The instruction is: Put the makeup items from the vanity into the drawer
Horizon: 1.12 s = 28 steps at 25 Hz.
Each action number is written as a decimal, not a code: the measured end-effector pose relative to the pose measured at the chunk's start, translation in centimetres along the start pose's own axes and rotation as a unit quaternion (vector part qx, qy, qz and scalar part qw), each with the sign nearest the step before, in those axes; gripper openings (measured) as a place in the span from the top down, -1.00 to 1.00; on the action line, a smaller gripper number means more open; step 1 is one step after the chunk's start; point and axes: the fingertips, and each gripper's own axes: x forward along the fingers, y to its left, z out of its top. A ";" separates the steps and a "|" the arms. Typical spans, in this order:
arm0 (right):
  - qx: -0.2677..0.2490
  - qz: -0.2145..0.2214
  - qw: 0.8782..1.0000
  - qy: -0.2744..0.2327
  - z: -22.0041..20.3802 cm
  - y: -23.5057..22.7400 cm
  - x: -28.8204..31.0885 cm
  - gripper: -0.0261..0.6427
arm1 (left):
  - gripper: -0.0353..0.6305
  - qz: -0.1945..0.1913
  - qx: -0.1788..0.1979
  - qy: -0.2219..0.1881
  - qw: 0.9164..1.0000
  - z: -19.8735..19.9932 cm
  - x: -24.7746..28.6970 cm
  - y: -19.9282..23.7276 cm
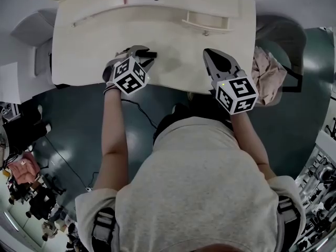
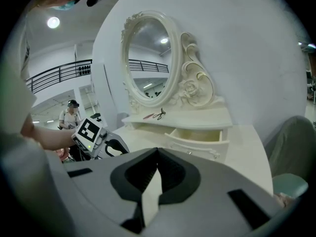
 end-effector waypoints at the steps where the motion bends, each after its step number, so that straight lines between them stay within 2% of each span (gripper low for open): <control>1: 0.001 0.000 1.000 0.001 -0.1 -0.1 -0.1 0.90 | 0.41 0.000 0.001 0.003 1.000 0.0 0.1 0.0; 5: 0.006 -0.001 1.000 0.001 -0.4 -0.7 -0.3 0.90 | 0.48 -0.002 0.010 0.010 1.000 0.1 0.4 0.3; 10: 0.006 -0.002 1.000 -0.005 -0.2 -1.2 -0.6 0.90 | 0.55 0.005 0.005 -0.002 1.000 0.6 0.6 0.4; 17: 0.010 -0.008 1.000 -0.026 0.5 -1.7 -1.4 0.90 | 0.58 0.008 -0.028 -0.031 0.999 1.9 0.4 -0.1; 21: 0.003 -0.014 0.999 -0.039 1.6 -2.3 -1.8 0.90 | 0.58 0.044 -0.036 -0.067 0.996 4.3 -1.1 1.0; 24: -0.002 -0.016 0.999 -0.048 2.3 -2.7 -2.0 0.90 | 0.58 0.073 -0.022 -0.091 0.993 6.6 -2.6 2.2; 28: -0.007 -0.016 0.998 -0.056 2.8 -3.0 -2.5 0.90 | 0.58 0.093 -0.005 -0.125 0.988 10.2 -4.6 3.4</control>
